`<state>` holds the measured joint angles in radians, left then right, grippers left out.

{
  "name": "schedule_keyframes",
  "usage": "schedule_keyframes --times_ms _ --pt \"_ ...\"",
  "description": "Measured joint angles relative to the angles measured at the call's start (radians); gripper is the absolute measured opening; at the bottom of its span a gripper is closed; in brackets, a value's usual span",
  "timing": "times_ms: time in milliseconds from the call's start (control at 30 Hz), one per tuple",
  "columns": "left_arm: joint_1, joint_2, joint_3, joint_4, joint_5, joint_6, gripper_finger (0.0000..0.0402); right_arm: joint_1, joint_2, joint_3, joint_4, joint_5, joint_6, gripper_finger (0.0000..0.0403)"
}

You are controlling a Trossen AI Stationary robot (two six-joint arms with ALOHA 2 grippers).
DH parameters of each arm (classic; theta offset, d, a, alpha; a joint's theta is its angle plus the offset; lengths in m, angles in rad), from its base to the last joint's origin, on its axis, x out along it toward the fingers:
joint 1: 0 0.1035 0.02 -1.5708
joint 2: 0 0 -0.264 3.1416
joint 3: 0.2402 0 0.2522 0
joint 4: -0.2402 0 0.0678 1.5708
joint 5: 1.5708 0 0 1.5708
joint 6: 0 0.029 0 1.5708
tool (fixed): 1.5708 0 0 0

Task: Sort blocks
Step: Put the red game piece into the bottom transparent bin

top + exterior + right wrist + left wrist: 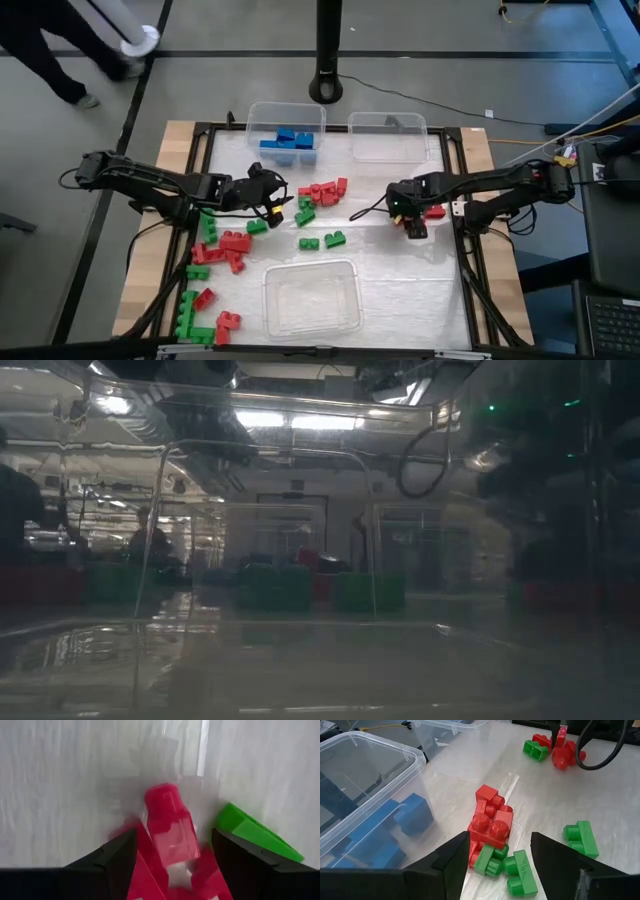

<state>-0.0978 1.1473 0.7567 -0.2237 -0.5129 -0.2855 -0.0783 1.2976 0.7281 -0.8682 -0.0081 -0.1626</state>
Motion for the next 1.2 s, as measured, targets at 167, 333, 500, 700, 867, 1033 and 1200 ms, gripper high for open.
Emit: schedule_keyframes --times_ms 167,333,500,700,867,1033,1200 --pt "0.0 0.0 0.0 0.0 0.0 0.0 0.0198 0.0 0.004 -0.058 0.089 0.015 -0.003 0.0272" --pt "0.0 0.0 0.0 0.0 0.0 0.0 0.0198 -0.001 0.01 -0.09 0.099 0.053 -0.004 0.0289" --pt "0.0 0.0 0.0 0.0 0.0 0.0 0.0198 -0.001 0.01 -0.119 0.122 0.053 -0.045 0.0284" --pt "0.0 0.0 0.0 0.0 0.0 0.001 0.0198 -0.001 0.01 -0.136 0.191 0.053 -0.082 0.0222" --pt "0.0 0.0 0.0 0.0 0.0 0.003 0.0198 0.0 0.01 -0.136 0.224 0.053 -0.107 0.0143" --pt "0.0 0.0 0.0 0.0 0.0 0.009 0.0198 0.0 -0.005 -0.076 0.174 0.051 -0.122 0.0135" --pt "-0.007 0.0 0.0 0.002 0.0 0.03 0.0198 0.001 -0.055 0.037 0.16 0.037 -0.139 0.0135"
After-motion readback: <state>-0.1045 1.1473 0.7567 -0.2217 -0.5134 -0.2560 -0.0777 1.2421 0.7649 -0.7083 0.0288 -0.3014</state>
